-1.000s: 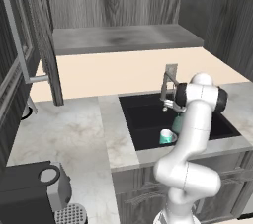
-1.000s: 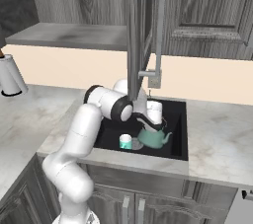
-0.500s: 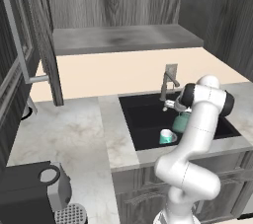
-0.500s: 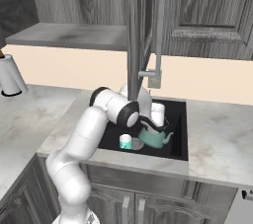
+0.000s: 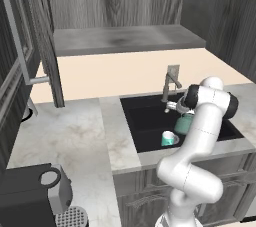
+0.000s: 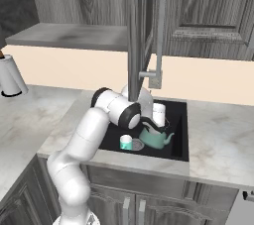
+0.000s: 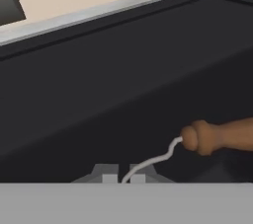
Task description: Open the cabinet, pick the kettle from the cabinet, and place it in the sink.
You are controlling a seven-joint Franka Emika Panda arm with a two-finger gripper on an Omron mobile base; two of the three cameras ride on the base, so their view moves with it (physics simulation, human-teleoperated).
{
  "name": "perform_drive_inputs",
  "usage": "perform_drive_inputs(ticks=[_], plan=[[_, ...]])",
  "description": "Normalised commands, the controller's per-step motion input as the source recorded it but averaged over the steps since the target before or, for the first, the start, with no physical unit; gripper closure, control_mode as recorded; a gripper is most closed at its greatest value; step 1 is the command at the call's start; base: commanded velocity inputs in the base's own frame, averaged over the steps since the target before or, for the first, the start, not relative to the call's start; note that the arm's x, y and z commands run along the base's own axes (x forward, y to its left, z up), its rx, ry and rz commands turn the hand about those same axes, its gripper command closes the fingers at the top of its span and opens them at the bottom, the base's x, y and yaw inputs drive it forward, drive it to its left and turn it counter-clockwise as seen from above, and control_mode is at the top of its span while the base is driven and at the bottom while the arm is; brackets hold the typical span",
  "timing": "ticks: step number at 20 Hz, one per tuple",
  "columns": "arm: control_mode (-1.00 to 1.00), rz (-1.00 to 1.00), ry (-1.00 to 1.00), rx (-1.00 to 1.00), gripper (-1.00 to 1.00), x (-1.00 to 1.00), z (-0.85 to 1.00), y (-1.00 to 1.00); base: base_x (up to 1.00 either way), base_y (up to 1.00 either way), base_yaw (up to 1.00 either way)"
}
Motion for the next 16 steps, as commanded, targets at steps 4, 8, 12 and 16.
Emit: perform_drive_inputs(ticks=[4, 8, 12, 16], plan=[[-1.0, 0.0, 0.0, 0.0, 1.0, -0.09, -0.49, 0.06, 0.0, 0.0, 0.0], [-1.0, 0.0, 0.0, 0.0, 1.0, -0.13, -0.5, 0.1, 0.0, 0.0, 0.0], [-1.0, 0.0, 0.0, 0.0, 1.0, -0.19, -0.51, 0.15, 0.0, 0.0, 0.0], [-1.0, 0.0, 0.0, 0.0, -1.0, -0.23, -0.54, 0.25, 0.0, 0.0, 0.0]])
